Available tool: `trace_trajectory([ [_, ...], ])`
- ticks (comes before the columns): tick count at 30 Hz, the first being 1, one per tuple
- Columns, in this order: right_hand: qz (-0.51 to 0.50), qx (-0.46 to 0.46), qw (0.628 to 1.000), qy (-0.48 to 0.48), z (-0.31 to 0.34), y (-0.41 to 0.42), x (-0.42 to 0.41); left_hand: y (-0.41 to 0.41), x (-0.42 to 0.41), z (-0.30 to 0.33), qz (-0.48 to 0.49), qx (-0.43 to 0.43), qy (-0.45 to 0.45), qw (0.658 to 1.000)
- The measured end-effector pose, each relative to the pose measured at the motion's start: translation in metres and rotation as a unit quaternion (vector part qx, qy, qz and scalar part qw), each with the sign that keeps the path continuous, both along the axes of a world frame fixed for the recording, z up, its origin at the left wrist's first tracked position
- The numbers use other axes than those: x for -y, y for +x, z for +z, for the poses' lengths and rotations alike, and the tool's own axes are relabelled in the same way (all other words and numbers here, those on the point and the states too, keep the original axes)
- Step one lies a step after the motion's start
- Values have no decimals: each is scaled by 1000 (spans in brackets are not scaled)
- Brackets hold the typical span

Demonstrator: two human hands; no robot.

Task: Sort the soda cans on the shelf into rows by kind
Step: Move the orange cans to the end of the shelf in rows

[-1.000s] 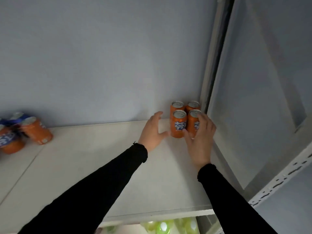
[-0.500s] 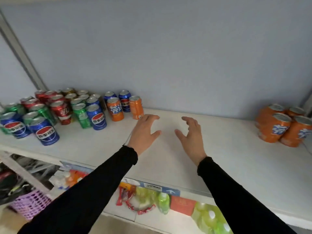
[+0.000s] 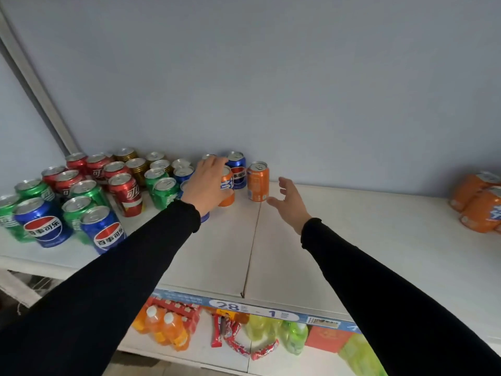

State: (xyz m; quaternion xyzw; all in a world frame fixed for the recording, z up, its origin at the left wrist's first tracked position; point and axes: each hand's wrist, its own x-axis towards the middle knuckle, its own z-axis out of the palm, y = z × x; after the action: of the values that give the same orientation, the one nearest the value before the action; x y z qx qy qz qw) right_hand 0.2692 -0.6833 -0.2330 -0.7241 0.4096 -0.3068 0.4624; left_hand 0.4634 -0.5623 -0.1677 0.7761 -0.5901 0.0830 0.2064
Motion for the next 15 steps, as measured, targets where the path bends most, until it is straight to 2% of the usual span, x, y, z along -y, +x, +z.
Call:
trace_trajectory([
  [8,71,-25,994,77,-12,46,45,28,42,-1,37,27,156,987],
  [15,91,-43,993,63,-51,64,67,41,54,-9,36,0,154,987],
])
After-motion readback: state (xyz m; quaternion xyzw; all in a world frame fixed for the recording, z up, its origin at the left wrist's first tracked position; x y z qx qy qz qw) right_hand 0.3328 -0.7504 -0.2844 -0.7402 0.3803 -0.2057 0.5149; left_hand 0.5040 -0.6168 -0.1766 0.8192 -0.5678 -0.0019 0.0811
